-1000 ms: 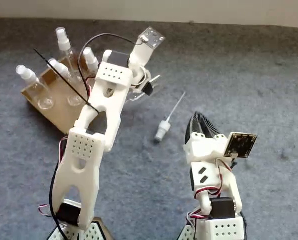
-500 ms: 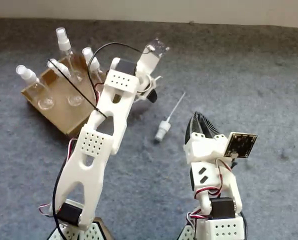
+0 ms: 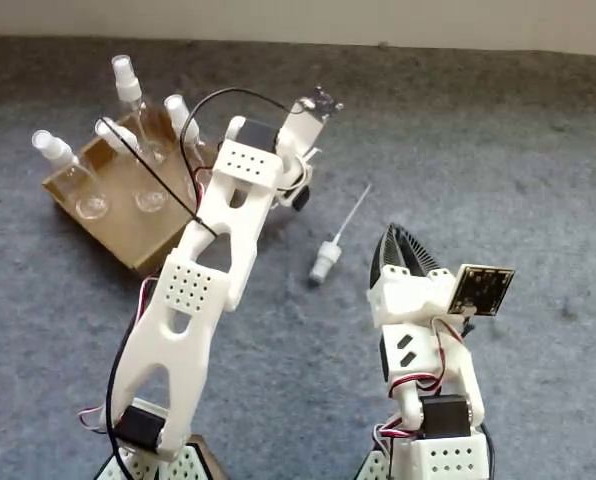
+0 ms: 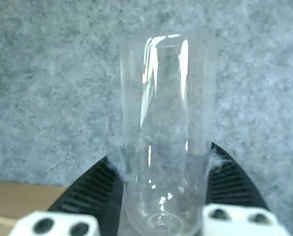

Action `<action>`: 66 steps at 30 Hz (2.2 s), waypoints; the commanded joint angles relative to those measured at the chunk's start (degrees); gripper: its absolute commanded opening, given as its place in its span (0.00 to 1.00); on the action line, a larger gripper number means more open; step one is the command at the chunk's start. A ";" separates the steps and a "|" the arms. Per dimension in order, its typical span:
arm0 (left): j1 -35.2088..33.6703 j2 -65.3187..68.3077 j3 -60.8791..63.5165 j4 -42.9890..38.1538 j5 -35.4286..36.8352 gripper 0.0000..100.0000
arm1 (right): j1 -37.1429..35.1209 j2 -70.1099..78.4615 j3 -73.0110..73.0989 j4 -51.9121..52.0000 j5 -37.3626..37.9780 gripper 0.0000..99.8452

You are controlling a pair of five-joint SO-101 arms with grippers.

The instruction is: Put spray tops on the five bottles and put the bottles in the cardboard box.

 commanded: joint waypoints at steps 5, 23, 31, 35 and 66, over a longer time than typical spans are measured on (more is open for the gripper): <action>4.35 -2.24 -12.44 10.11 -0.53 0.07 | -1.36 -0.31 10.15 -1.54 -0.18 0.02; 5.14 -14.99 -18.51 13.19 -0.18 0.08 | -1.54 -0.31 10.15 -1.54 -0.18 0.02; 5.23 -23.78 -10.51 13.19 -0.09 0.07 | -1.54 -0.31 10.15 -1.54 -0.18 0.02; 5.23 -32.40 2.33 13.10 -0.18 0.08 | -1.54 -0.31 10.15 -1.54 -0.18 0.02; 4.79 -68.35 67.65 12.66 -35.08 0.08 | -1.54 -0.31 10.15 -1.45 -0.18 0.02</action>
